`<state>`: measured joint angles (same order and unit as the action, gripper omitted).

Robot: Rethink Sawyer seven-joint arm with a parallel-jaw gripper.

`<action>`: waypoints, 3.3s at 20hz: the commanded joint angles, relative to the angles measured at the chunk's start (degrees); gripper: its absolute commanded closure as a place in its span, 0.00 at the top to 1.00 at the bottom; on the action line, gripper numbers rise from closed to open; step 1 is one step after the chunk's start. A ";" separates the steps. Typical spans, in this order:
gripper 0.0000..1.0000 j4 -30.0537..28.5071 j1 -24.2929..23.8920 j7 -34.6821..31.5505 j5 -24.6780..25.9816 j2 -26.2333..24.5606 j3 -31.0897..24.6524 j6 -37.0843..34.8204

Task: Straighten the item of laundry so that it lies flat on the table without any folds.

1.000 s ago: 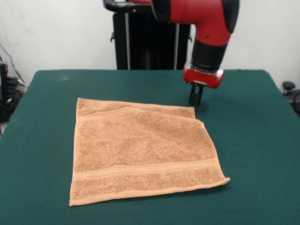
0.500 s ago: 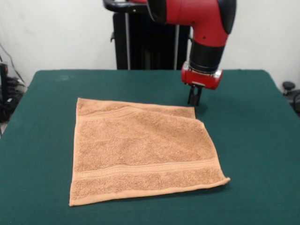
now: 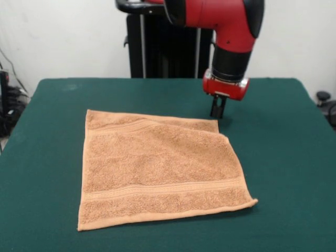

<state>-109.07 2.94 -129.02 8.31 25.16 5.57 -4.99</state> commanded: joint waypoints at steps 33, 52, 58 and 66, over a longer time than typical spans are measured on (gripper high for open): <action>0.00 5.24 -0.71 -5.02 -3.27 4.89 -2.45 -9.74; 0.00 6.18 -3.02 -4.68 -2.38 4.35 -4.46 -7.98; 0.00 8.34 -3.62 -3.99 -2.56 3.93 -4.62 -9.56; 0.00 12.50 -2.90 -4.45 -2.93 1.27 -3.84 -10.49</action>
<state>-101.61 0.34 -129.02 8.36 32.15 5.57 -9.27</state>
